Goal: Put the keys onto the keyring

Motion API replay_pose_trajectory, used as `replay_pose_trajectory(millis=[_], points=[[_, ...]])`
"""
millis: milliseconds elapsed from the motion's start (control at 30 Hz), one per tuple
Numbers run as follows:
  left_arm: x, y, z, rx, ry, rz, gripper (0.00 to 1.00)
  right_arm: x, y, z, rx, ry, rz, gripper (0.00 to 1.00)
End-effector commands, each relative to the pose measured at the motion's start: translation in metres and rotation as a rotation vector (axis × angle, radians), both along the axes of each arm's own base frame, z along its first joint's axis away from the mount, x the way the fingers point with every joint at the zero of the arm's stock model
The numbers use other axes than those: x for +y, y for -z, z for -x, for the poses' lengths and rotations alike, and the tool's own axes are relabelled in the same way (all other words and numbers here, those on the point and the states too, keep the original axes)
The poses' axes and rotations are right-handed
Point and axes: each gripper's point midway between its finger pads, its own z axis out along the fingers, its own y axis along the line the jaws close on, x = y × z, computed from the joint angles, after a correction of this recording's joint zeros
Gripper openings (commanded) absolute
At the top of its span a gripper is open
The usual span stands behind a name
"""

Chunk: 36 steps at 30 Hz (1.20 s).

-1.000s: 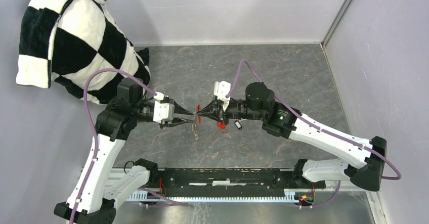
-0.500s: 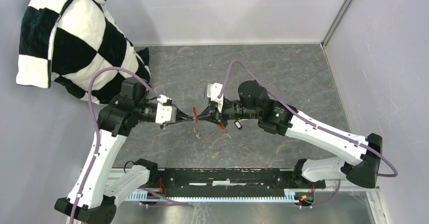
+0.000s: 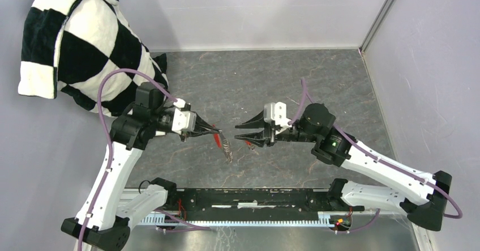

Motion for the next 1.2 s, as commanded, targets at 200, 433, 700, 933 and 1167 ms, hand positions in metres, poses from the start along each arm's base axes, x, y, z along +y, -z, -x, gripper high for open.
replay_pose_trajectory(millis=[200, 433, 700, 933, 1167], points=[[-0.014, -0.075, 0.02, 0.119, 0.107, 0.198, 0.02, 0.0, -0.034, 0.008, -0.059, -0.066, -0.217, 0.41], [-0.013, -0.073, 0.024, 0.117, 0.114, 0.2, 0.02, 0.005, -0.047, 0.007, -0.032, -0.087, -0.288, 0.42], [-0.013, -0.073, 0.025, 0.109, 0.121, 0.201, 0.02, 0.013, -0.046, 0.015, 0.042, -0.16, -0.305, 0.44], [-0.012, -0.07, 0.025, 0.1, 0.123, 0.202, 0.02, 0.023, -0.049, 0.011, 0.076, -0.172, -0.296, 0.36], [-0.012, -0.063, 0.021, 0.106, 0.087, 0.189, 0.02, 0.029, -0.04, -0.005, 0.097, -0.097, -0.229, 0.01]])
